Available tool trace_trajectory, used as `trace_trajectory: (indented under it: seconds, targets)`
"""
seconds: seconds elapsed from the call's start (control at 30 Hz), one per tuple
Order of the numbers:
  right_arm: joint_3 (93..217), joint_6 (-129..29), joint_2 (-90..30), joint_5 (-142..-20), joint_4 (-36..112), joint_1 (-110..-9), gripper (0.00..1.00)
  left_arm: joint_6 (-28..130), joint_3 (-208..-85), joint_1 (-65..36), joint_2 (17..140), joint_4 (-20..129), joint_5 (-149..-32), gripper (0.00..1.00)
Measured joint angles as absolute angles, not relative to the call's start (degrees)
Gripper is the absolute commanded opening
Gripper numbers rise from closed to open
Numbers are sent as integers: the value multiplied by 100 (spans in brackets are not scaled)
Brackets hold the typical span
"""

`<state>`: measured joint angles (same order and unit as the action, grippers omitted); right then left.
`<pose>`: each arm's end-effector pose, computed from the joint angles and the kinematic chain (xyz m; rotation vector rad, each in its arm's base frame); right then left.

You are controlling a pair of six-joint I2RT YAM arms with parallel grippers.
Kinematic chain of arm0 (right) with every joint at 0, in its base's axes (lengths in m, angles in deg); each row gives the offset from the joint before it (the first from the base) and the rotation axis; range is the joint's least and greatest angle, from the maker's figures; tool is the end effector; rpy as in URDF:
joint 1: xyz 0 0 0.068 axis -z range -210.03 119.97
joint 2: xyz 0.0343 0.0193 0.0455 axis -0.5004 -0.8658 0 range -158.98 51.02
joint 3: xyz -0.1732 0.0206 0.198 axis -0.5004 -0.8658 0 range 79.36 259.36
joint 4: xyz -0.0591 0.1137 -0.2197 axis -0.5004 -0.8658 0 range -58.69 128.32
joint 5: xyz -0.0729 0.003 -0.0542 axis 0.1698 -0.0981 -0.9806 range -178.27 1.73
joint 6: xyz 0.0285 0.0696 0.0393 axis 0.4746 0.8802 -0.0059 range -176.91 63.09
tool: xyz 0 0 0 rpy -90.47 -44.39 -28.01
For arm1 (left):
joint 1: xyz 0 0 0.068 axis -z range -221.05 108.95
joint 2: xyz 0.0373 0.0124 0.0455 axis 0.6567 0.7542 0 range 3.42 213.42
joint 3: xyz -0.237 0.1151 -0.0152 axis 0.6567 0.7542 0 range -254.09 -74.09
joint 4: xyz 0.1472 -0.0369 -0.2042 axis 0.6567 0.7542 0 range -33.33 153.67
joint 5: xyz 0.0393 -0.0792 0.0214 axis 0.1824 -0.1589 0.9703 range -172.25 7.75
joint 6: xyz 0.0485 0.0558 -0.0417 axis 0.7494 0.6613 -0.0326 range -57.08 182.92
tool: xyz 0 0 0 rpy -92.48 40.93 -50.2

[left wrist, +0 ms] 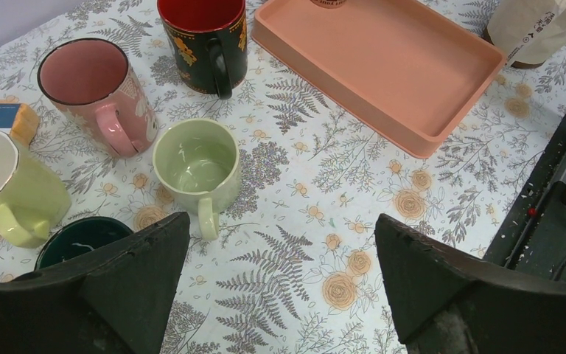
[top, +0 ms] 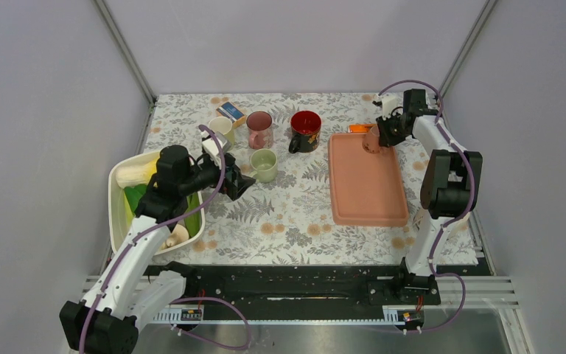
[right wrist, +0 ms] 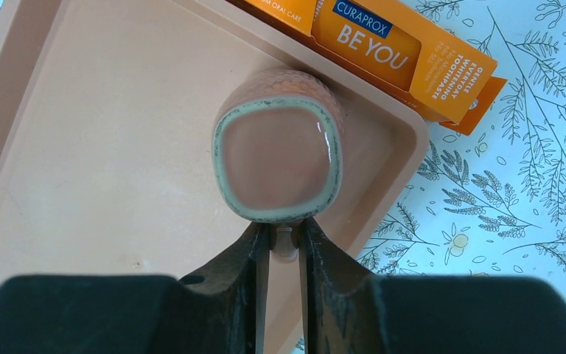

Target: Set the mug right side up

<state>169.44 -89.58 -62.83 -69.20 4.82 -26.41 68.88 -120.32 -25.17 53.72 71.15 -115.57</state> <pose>0.4432 -0.0036 0.1842 -0.7450 2.3842 0.1701 0.2078 -0.1017 0.3092 0.7419 1.7421 -0.6669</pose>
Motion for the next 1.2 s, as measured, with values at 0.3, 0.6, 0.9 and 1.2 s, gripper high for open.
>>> trace_trajectory:
  seconds: [0.3,0.6,0.9,1.2]
  targets:
    - [16197,-8816,-5688,-6781,884,-2645,0,6905,-12050,-2521,5541,7077,-11688,99]
    - [15425,-7992,-4058,-6343,1645,-2737,0,6523,-13086,-2521,6660,6682,-12269,99]
    - [14407,-5712,-2226,-5296,3168,-2895,0,4611,-13016,-2336,7221,4717,-12726,99]
    - [13747,-2547,-1581,-4215,5846,-3487,0,2836,-12257,-1844,7379,2658,-12910,98]
